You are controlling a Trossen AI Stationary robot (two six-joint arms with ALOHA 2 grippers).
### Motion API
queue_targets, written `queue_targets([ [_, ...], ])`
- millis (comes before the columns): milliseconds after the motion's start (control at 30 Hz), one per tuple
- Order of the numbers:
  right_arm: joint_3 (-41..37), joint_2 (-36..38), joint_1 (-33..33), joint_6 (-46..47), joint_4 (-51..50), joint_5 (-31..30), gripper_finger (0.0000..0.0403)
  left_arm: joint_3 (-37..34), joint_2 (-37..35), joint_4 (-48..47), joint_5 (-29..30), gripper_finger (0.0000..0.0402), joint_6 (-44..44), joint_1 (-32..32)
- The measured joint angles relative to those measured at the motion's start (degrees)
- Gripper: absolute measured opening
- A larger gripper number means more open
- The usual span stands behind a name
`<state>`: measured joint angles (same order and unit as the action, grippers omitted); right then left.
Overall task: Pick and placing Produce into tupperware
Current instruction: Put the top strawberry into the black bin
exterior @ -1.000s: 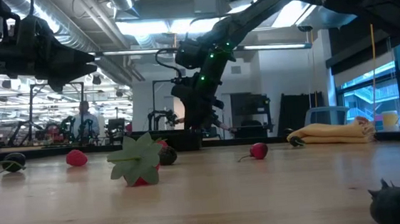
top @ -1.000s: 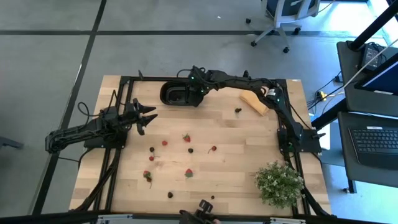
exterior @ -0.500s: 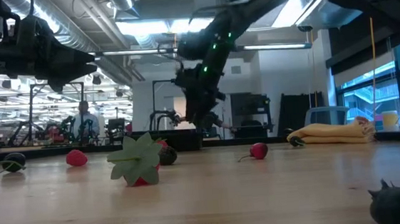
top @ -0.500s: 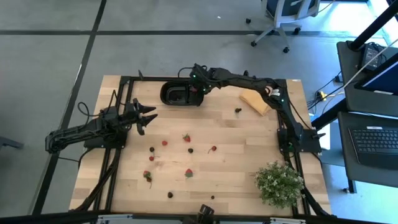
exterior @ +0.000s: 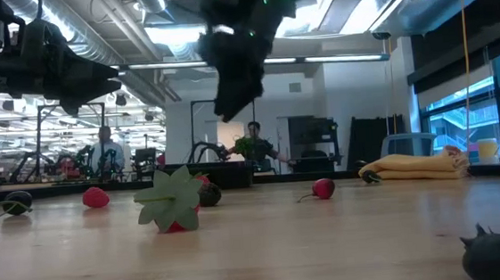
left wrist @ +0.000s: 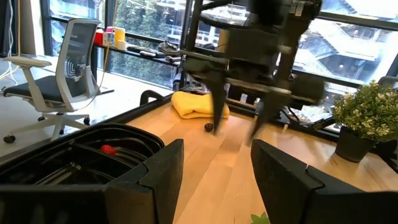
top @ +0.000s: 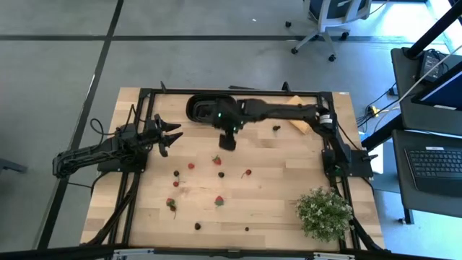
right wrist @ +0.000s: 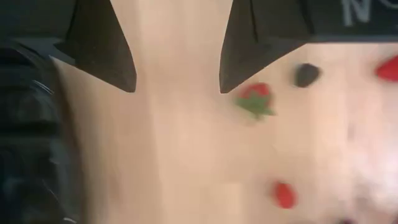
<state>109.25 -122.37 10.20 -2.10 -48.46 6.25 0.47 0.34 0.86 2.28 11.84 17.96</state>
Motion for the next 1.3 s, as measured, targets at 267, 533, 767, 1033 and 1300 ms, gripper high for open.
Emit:
queue_targets([
  [267, -4.0, -0.1, -7.4, -2.9, 12.6, -0.1, 0.0222, 0.0, 0.0, 0.0, 0.0, 0.0182, 0.0, 0.0],
  [533, -11.8, -0.2, -9.6, -0.1, 22.2, -0.8, 0.0222, 0.0, 0.0, 0.0, 0.0, 0.0182, 0.0, 0.0],
  [767, -19.7, -0.1, -9.7, 0.5, 27.9, -5.0, 0.0218, 0.0, 0.0, 0.0, 0.0, 0.0182, 0.0, 0.0],
  [1033, -25.6, -0.1, -9.8, 3.4, 35.8, -5.1, 0.0218, 0.0, 0.0, 0.0, 0.0, 0.0182, 0.0, 0.0],
  [1300, -28.1, -0.1, -10.3, 4.9, 38.7, -5.1, 0.0218, 0.0, 0.0, 0.0, 0.0, 0.0182, 0.0, 0.0],
])
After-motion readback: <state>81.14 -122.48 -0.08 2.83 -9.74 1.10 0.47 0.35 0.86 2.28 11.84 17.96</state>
